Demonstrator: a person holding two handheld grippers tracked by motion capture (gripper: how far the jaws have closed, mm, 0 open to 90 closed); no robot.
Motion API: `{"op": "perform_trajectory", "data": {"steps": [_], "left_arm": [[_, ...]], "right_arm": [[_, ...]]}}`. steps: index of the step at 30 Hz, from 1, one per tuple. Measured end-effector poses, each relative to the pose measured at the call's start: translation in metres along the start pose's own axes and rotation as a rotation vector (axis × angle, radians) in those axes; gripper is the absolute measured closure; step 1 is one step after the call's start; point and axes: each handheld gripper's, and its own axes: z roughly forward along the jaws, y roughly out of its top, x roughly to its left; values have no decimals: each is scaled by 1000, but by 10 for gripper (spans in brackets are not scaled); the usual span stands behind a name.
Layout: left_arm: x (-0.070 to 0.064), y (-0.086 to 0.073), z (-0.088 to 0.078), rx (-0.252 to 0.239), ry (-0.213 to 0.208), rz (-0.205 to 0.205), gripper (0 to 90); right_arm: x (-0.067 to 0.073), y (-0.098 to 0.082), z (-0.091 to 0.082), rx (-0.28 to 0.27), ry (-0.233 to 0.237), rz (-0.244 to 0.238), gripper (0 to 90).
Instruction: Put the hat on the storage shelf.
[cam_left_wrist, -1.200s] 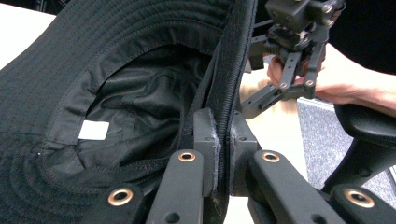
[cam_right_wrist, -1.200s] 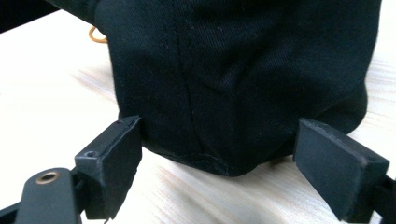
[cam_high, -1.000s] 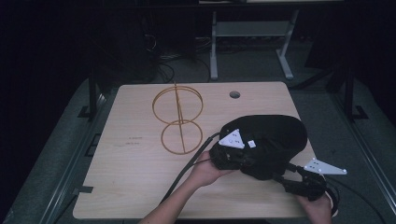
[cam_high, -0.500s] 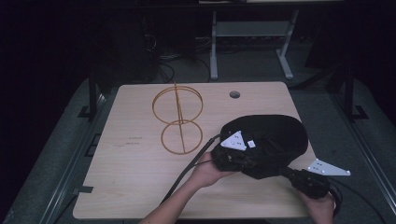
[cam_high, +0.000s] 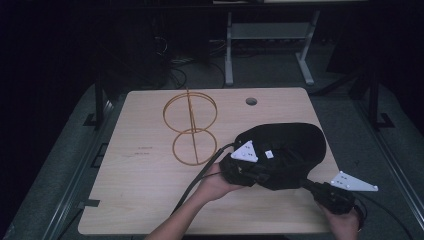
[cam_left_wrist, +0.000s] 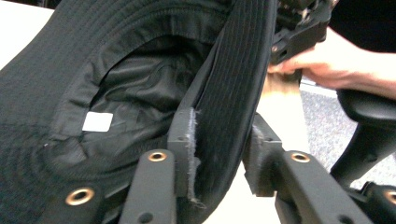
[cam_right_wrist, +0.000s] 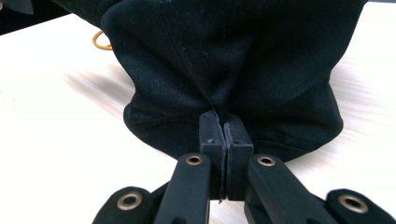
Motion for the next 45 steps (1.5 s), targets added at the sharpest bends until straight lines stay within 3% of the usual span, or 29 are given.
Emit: {"op": "perform_trajectory", "data": {"steps": [12, 19, 25, 32, 35, 38, 45], "left_arm": [[-8, -10, -31, 23, 61, 36, 464], [-12, -28, -51, 29, 108, 40, 440], [-12, -49, -63, 30, 142, 15, 430], [-11, -70, -73, 30, 150, -15, 429], [-11, -77, -76, 27, 148, -26, 427], [-11, -83, -78, 29, 151, -30, 425], [-10, -95, -83, 38, 159, -51, 425]], "right_arm": [[5, 10, -12, -39, -28, -54, 893], [9, 22, -19, -64, -27, -106, 895], [9, 30, -24, -86, -18, -114, 897], [9, 44, -24, -83, 25, -83, 898], [4, 51, -24, -84, 81, -21, 898], [-1, 56, -26, -90, 102, 26, 898], [0, 71, -29, -90, 84, -1, 898]]}}
